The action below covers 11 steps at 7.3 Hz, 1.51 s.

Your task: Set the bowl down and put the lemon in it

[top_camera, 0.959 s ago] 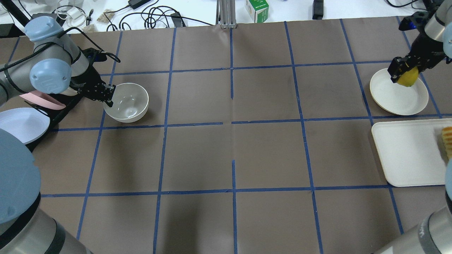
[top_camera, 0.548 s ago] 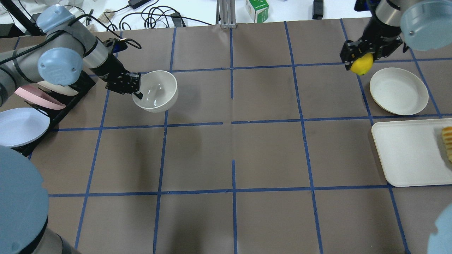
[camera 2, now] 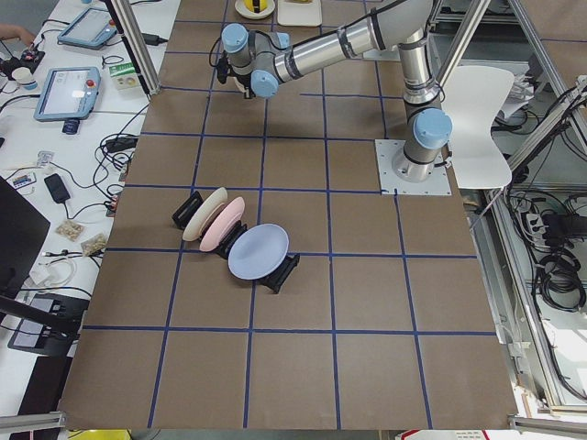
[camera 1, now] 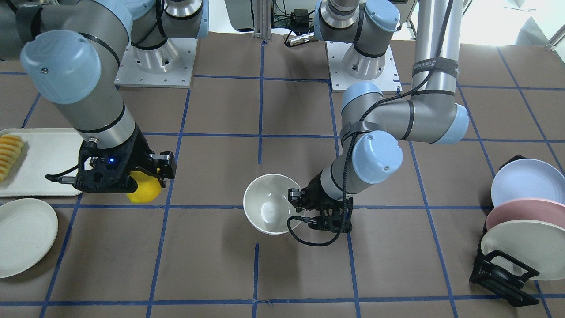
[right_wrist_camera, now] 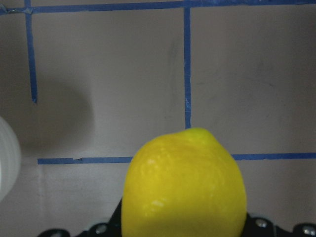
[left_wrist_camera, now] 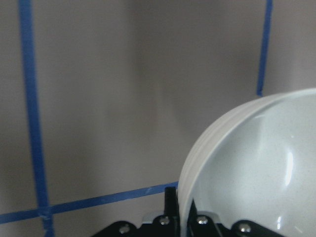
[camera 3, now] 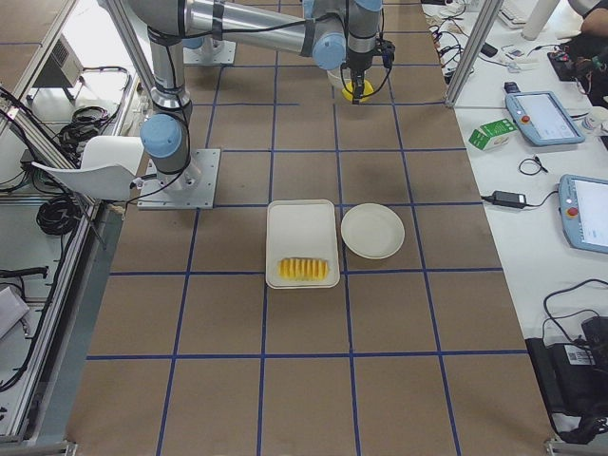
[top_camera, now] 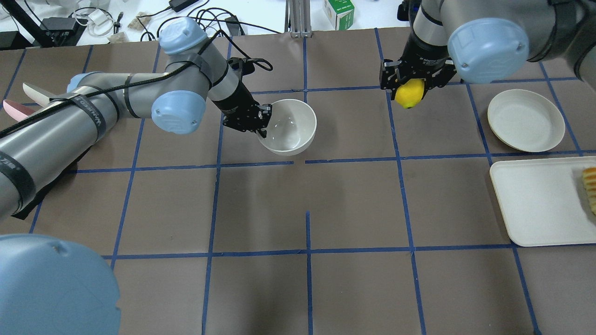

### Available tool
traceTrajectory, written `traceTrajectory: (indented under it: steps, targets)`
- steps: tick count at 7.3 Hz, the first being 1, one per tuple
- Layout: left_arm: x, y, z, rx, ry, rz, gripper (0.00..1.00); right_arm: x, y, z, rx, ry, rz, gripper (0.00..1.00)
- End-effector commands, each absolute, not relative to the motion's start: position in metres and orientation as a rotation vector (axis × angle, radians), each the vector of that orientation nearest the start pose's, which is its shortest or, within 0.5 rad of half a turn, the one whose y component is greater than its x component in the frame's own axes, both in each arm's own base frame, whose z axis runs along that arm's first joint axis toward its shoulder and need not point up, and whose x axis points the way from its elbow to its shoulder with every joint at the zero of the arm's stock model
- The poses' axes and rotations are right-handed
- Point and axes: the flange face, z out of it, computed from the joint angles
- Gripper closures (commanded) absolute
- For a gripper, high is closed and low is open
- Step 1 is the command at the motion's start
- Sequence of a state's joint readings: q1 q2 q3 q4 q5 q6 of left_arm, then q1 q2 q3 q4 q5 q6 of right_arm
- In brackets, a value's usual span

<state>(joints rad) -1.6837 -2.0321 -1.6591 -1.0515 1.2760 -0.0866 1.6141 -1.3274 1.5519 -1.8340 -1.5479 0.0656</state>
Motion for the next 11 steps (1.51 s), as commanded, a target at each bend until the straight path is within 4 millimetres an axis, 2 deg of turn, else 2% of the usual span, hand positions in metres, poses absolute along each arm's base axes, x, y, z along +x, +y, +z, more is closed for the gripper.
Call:
traceTrajectory:
  steps: [1, 2, 3, 4, 5, 6, 7, 8, 9, 10, 11]
  targets:
    - [-0.258, -0.577, 0.217, 0.029, 3.383, 0.082, 1.0, 0.196, -0.581, 0.383, 0.023, 3.11, -0.083, 1.0]
    - [-0.26, -0.578, 0.211, 0.028, 3.385, 0.077, 1.0, 0.196, -0.582, 0.384, 0.02, 3.111, -0.089, 1.0]
    - [-0.261, -0.584, 0.21, 0.032, 3.387, 0.043, 0.6, 0.2, -0.58, 0.386, 0.025, 3.101, -0.091, 1.0]
    - [-0.261, -0.588, 0.215, 0.059, 3.391, -0.017, 0.16, 0.204, -0.581, 0.385, 0.065, 3.071, -0.086, 1.0]
    - [-0.247, -0.593, 0.238, 0.045, 3.36, -0.084, 0.03, 0.204, -0.582, 0.38, 0.07, 3.066, -0.07, 1.0]
    - [-0.218, -0.605, 0.276, 0.003, 3.316, -0.12, 0.0, 0.214, -0.581, 0.375, 0.059, 3.067, -0.06, 1.0]
    - [-0.192, -0.606, 0.325, 0.106, 3.301, -0.004, 0.0, 0.236, -0.579, 0.362, 0.061, 3.065, -0.06, 1.0]
    - [-0.172, -0.594, 0.363, 0.263, 3.26, 0.079, 0.0, 0.272, -0.586, 0.338, 0.082, 3.053, -0.102, 1.0]
    - [-0.146, -0.564, 0.387, 0.374, 3.105, 0.186, 0.0, 0.311, -0.585, 0.298, 0.019, 3.074, -0.093, 1.0]
    - [-0.128, -0.55, 0.429, 0.371, 3.087, 0.1, 0.0, 0.349, -0.57, 0.274, -0.069, 3.083, -0.043, 1.0]
    - [-0.113, -0.538, 0.45, 0.328, 3.127, 0.032, 0.0, 0.359, -0.567, 0.259, -0.077, 3.088, -0.023, 1.0]
